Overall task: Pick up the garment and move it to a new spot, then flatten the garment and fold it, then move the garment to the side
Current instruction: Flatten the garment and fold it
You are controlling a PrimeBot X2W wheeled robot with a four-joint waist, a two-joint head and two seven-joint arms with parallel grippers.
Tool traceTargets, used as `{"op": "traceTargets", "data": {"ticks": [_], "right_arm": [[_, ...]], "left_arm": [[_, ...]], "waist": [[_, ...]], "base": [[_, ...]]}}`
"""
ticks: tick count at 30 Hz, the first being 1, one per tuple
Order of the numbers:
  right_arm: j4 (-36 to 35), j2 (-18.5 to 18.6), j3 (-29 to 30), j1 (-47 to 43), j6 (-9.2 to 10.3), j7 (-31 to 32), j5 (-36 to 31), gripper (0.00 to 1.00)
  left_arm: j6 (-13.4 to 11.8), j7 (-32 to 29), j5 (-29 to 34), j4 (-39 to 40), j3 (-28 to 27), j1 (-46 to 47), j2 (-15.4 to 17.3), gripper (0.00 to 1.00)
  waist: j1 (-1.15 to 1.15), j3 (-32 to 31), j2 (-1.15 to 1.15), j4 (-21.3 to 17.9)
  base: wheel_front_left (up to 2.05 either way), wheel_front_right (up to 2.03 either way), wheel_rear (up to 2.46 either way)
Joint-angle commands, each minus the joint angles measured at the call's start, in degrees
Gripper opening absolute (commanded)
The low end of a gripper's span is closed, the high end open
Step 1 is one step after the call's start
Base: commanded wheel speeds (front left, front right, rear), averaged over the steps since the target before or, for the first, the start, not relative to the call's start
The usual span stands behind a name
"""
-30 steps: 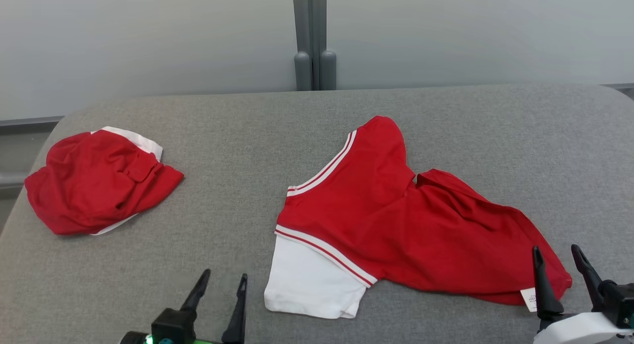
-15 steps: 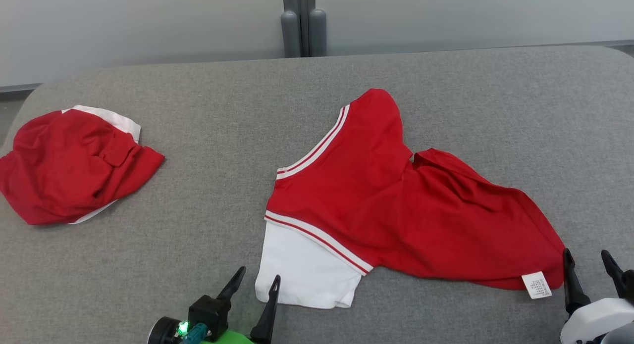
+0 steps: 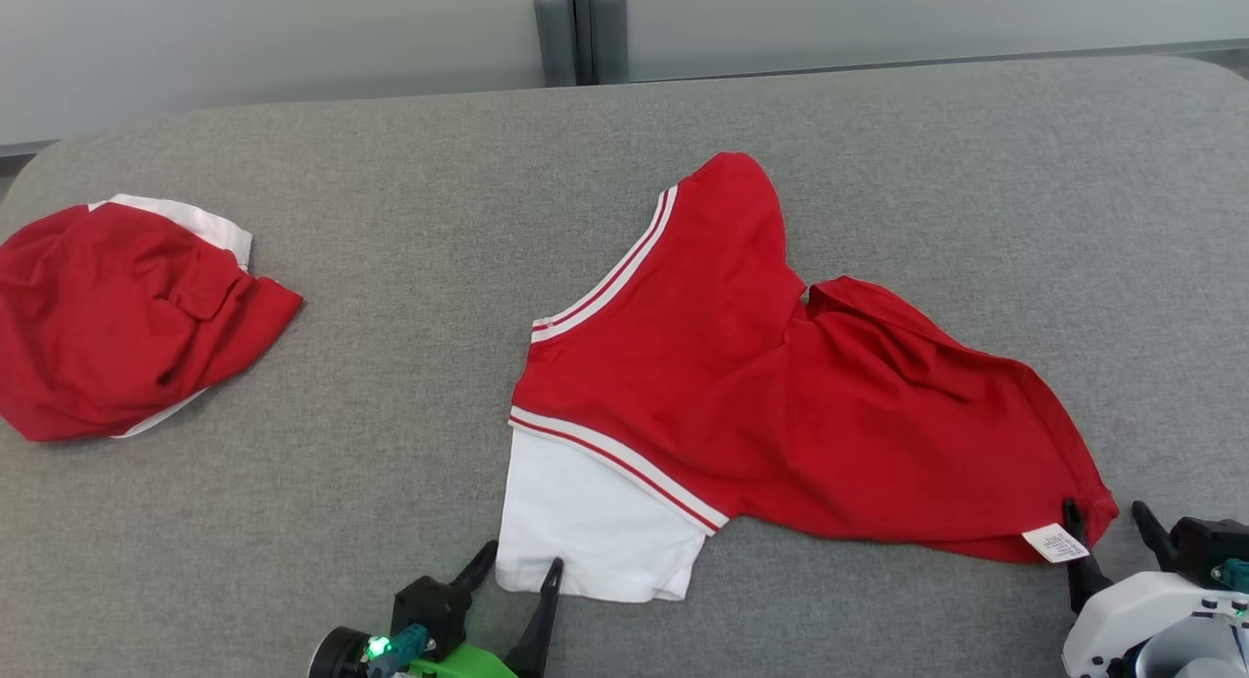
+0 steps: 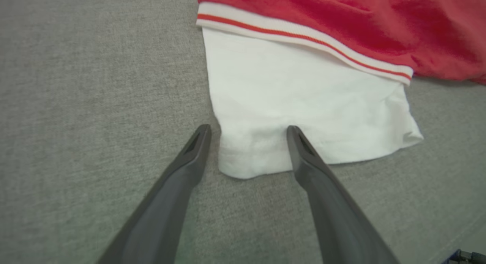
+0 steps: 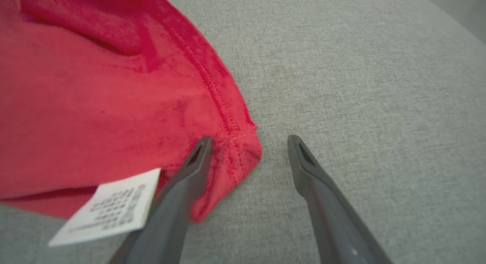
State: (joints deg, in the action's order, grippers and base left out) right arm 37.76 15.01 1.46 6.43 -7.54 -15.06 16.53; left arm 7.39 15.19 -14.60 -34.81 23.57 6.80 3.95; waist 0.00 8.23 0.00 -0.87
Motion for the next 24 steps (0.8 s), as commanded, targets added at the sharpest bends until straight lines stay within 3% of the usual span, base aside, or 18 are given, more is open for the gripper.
{"op": "traceTargets", "data": {"ticks": [1,2,3,4,5,11,17,24], "right_arm": [[1.0,-0.2,-0.8,0.8,0.1,-0.2,0.8,1.0],[1.6,-0.2,-1.3,1.1,0.09,-0.1,1.2,0.75],[1.9,-0.1,-1.7,1.2,0.09,-0.1,1.6,0.4],[2.1,-0.1,-2.0,1.2,0.09,-0.1,2.1,0.0],[2.2,-0.2,-2.3,1.2,0.09,-0.1,2.5,0.0],[-2.7,0.3,-2.7,-0.1,0.1,-0.1,3.7,0.0],[-12.4,0.4,-3.6,-0.8,0.1,-0.1,3.0,0.0],[-18.7,1.1,-7.3,6.3,0.1,-0.1,2.9,0.0]], "left_arm": [[0.1,-0.1,-0.6,-0.8,0.4,1.0,-0.1,1.0],[0.1,-0.1,-0.9,-0.8,0.8,1.4,-0.2,1.0],[0.1,-0.1,-1.4,-1.0,1.3,1.4,-0.2,1.0],[0.1,-0.1,-1.8,-1.0,1.7,1.6,-0.3,0.44],[0.1,-0.1,-2.0,-0.8,1.8,1.7,-0.3,0.0],[0.1,-0.1,-3.0,2.7,1.1,1.3,-0.3,0.0],[0.1,-0.1,-5.5,8.7,-1.6,2.5,0.2,0.0],[0.1,-0.1,-6.8,11.4,-0.8,11.6,4.7,0.0]], "waist": [[0.0,0.1,0.0,0.2],[0.0,0.1,0.0,0.2],[0.0,0.1,0.0,0.2],[0.0,0.0,0.0,0.3],[0.0,-0.1,0.0,0.3],[0.0,-0.9,0.0,0.3],[0.0,-1.5,0.0,0.2],[0.0,-0.8,0.0,-0.4]], "base": [[0.0,0.0,0.0],[0.0,0.0,0.0],[0.0,0.0,0.0],[0.0,0.0,0.0],[0.0,0.0,0.0],[0.0,0.0,0.0],[0.0,0.0,0.0],[0.0,0.0,0.0]]}}
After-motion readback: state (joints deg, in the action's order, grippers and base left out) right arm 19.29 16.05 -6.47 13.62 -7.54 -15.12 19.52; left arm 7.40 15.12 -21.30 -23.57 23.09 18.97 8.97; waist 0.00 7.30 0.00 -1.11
